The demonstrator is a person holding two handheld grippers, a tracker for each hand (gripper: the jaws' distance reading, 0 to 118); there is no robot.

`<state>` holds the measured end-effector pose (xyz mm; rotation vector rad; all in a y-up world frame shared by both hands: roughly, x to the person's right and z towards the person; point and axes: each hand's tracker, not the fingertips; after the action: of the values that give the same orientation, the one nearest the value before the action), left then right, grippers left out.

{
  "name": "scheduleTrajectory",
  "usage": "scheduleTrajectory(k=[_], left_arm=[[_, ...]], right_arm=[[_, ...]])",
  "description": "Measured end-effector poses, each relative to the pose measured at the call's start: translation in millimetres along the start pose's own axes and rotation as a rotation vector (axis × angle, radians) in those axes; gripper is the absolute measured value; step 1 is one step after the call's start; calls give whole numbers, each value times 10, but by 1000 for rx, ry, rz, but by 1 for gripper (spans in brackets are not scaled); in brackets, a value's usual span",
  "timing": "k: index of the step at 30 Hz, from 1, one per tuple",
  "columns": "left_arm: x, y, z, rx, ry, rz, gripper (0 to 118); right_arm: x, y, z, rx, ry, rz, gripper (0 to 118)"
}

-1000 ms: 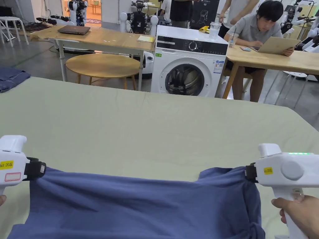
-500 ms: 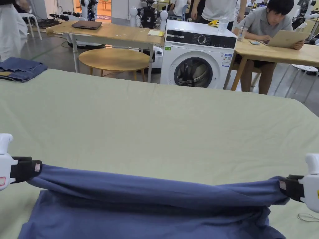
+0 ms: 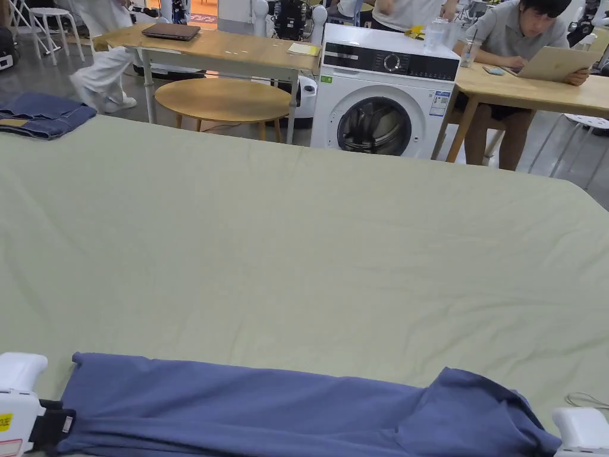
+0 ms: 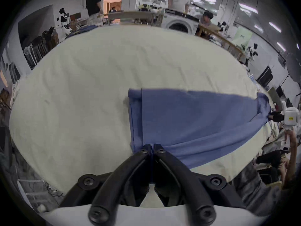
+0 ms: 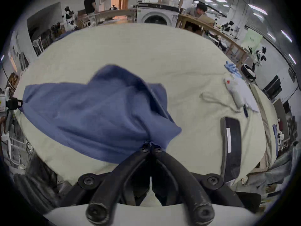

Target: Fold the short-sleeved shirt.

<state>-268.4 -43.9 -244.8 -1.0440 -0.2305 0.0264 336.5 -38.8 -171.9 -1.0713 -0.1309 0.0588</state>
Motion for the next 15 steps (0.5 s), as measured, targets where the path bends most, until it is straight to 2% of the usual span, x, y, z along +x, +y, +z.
scheduleTrajectory(k=[7,8,9,10,11,12,15], left_arm=[[-19,28,-9,1,1,37,0],[-30,44,16,-1,-5,48,0],[-45,81,50,-5,-15,65,2],[-58,106,98,-1,-25,79,12],[-53,124,172,22,-30,88,28],[-34,147,241,60,-23,87,35],[44,221,439,183,-13,72,40]], right_arm=[[-80,9,-144,3,-11,-13,2],[-86,19,-132,-3,-15,-7,9],[-93,37,-87,-10,-34,7,23],[-100,61,-17,-10,-87,36,40],[-109,84,77,-1,-134,61,57],[-105,104,173,25,-150,69,60],[-100,181,510,130,-125,26,60]])
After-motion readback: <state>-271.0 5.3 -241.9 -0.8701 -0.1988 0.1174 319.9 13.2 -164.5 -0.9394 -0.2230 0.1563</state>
